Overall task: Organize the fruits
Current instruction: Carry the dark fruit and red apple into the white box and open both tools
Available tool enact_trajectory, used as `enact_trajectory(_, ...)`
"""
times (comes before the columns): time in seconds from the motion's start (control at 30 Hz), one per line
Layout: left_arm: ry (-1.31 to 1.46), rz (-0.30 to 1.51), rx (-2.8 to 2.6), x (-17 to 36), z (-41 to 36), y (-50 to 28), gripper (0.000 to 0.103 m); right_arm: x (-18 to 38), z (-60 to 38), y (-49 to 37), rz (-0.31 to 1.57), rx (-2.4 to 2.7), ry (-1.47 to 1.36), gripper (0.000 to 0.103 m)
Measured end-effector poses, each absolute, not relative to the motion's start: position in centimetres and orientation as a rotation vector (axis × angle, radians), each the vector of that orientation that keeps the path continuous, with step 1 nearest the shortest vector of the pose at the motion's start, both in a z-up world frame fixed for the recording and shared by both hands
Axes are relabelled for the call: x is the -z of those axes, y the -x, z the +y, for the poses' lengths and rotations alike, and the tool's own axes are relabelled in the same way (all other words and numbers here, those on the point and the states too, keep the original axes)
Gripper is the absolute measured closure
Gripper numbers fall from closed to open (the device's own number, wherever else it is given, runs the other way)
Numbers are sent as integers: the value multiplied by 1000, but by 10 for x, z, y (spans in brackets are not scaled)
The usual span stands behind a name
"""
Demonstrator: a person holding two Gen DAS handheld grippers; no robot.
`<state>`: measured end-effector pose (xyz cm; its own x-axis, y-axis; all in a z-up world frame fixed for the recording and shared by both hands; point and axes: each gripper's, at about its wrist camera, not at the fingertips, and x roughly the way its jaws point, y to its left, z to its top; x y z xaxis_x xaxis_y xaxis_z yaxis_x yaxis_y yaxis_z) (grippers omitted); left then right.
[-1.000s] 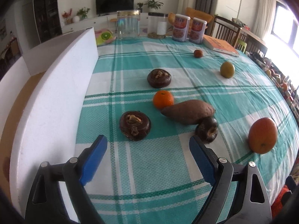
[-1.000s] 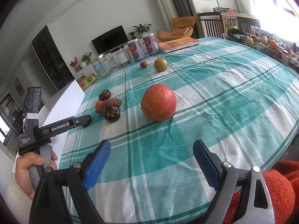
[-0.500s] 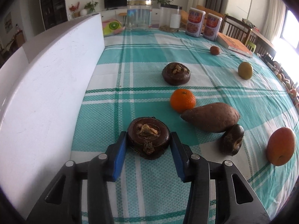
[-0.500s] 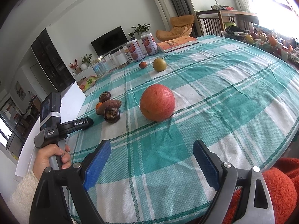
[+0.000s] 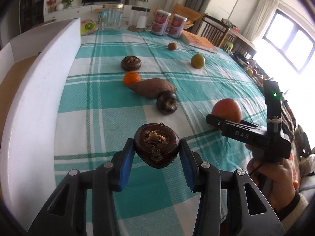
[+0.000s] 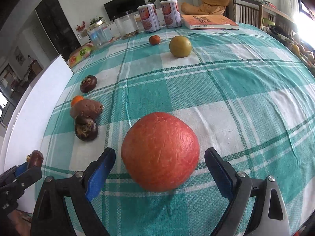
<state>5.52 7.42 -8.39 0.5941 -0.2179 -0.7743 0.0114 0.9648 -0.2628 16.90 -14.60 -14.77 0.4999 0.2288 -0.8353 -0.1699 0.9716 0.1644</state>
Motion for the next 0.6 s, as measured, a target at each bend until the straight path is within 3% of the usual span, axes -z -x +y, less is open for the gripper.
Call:
enact_trajectory(0.37,294,869,259,33,73,-17,56,120,-181,-127,1002,-290,-402,36)
enact_trajectory(0.6,378,723,216,-27,137,11,56,53,-102,-107,955,-539,-422,36)
